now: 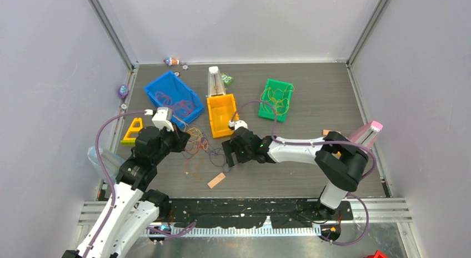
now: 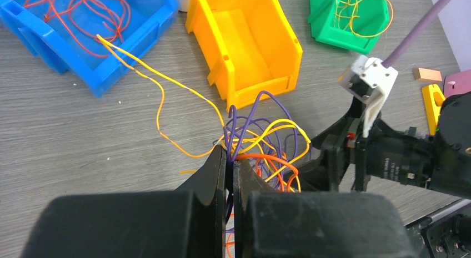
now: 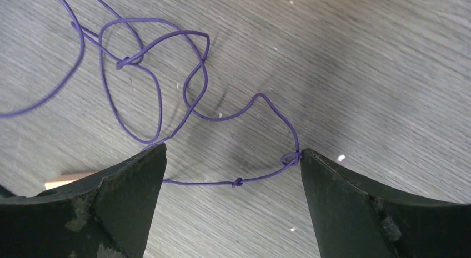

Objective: Untangle the cables

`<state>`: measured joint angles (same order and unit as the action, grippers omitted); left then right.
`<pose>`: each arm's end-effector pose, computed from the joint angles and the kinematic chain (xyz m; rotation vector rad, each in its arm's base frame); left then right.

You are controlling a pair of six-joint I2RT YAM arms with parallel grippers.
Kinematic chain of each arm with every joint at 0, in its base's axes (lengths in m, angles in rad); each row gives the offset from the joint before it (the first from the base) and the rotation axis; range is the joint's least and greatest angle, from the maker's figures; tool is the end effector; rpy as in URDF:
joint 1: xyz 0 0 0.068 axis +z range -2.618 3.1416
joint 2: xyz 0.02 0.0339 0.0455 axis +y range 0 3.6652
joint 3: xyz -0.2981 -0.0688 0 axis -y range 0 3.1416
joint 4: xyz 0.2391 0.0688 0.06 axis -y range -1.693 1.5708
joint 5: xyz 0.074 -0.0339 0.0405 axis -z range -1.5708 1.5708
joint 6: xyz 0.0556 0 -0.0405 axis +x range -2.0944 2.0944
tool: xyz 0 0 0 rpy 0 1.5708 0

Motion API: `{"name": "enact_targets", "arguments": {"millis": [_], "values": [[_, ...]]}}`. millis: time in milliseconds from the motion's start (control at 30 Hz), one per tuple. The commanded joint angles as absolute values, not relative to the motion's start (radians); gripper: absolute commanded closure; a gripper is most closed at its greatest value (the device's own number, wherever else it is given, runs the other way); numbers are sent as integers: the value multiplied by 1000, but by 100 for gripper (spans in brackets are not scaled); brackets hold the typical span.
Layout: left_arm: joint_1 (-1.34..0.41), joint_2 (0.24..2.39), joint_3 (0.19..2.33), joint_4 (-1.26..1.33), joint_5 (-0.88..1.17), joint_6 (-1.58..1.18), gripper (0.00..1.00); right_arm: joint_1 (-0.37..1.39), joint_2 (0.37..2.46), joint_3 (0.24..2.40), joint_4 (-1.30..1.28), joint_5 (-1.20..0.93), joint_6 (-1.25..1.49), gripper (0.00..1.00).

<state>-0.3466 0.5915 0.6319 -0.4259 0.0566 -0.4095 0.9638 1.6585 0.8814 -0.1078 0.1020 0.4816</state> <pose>0.1203 -0.0468 0.3006 -0.0247 1.9965 -0.5487 0.1989 0.2765 0.1855 -0.5565 2.4554 0.4981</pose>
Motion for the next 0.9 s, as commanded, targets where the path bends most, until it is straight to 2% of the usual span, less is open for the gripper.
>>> {"name": "enact_targets", "arguments": {"millis": [0,167,600,667,733,767,800,867], "values": [[-344,587,648,-412,86,-389,100,1016,1736,1013,-216,284,510,5],[-344,586,646,-413,91,-389,100,1066,1802,1129,-307,377,525,5],[-344,586,650,-427,75,-387,100,1110,1910,1236,-365,413,604,5],[-343,587,655,-442,57,-388,100,1111,1927,1237,-388,437,606,2],[-342,588,660,-459,32,-388,100,1111,1932,1221,-406,463,607,10],[-341,586,664,-468,18,-389,100,1111,1925,1212,-409,470,608,22],[-338,585,667,-475,10,-391,100,1111,1918,1189,-409,483,609,30],[-331,580,669,-483,9,-395,100,1110,1893,1157,-405,501,610,66]]}}
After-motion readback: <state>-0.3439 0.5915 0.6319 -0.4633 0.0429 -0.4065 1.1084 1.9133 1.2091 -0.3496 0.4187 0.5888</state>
